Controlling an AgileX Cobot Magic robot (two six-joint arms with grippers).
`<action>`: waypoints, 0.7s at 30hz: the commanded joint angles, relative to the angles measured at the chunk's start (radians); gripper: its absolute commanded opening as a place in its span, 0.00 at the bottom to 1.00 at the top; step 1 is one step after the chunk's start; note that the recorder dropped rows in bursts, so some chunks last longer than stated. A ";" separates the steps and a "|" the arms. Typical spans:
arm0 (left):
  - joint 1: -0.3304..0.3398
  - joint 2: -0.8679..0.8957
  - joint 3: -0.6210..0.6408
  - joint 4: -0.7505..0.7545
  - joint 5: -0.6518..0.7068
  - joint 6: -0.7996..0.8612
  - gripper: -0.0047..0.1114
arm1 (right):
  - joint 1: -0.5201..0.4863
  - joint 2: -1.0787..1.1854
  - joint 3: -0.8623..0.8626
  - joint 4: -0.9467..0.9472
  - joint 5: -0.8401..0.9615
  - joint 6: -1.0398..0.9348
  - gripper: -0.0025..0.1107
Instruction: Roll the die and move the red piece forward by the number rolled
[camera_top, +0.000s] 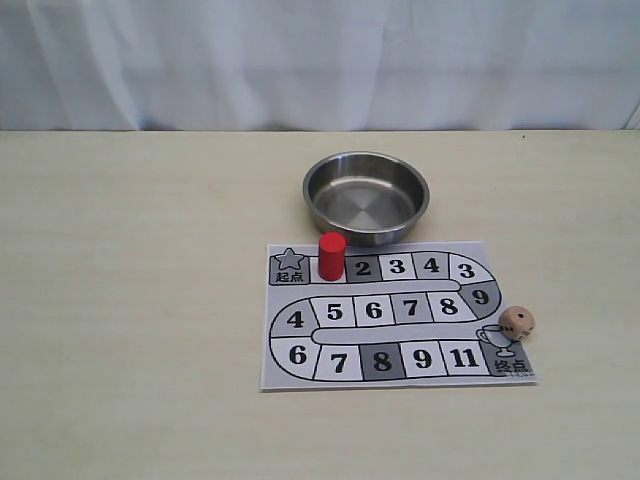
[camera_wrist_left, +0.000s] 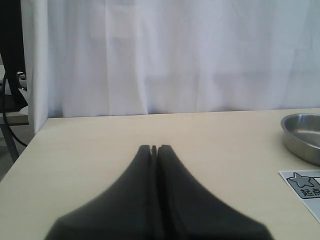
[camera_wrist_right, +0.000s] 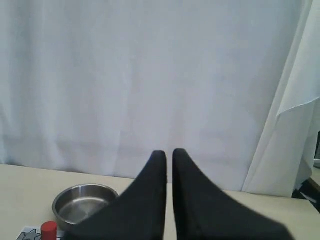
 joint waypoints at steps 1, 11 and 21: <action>-0.002 -0.002 0.003 0.003 -0.008 -0.010 0.04 | -0.001 -0.005 0.006 0.003 0.043 -0.016 0.06; -0.002 -0.002 0.003 0.003 -0.008 -0.010 0.04 | 0.021 -0.005 0.123 0.022 -0.078 -0.025 0.06; -0.002 -0.002 0.003 0.003 -0.008 -0.010 0.04 | 0.036 -0.005 0.416 0.022 -0.391 -0.026 0.06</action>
